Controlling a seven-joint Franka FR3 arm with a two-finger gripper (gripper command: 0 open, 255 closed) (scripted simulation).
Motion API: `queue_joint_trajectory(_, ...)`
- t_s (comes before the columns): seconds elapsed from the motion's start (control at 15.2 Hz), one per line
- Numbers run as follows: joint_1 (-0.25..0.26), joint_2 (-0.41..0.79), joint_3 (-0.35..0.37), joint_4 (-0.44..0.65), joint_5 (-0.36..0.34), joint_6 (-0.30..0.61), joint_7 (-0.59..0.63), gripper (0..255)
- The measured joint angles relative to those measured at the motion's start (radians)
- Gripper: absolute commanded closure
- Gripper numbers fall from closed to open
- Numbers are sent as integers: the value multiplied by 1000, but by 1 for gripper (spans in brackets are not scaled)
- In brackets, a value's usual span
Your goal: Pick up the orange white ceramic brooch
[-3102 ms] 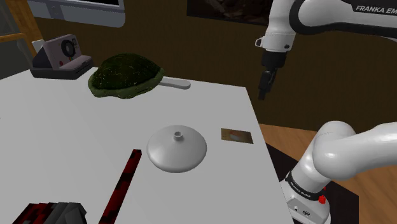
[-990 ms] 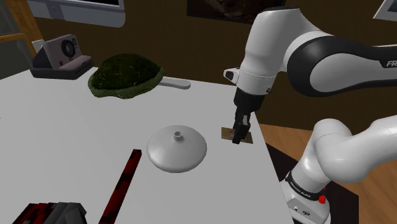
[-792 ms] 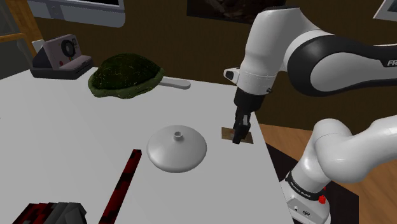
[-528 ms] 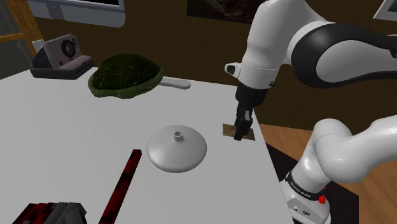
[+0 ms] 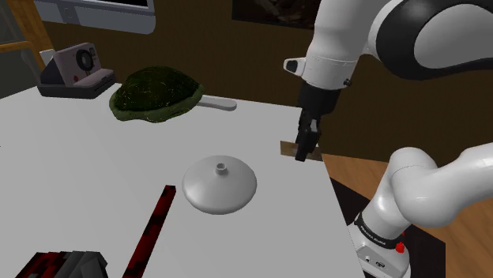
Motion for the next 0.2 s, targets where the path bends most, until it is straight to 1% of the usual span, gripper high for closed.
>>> queue_joint_trajectory(0.2, -4, 10, -5, 41, -6, -31, 1, 255)
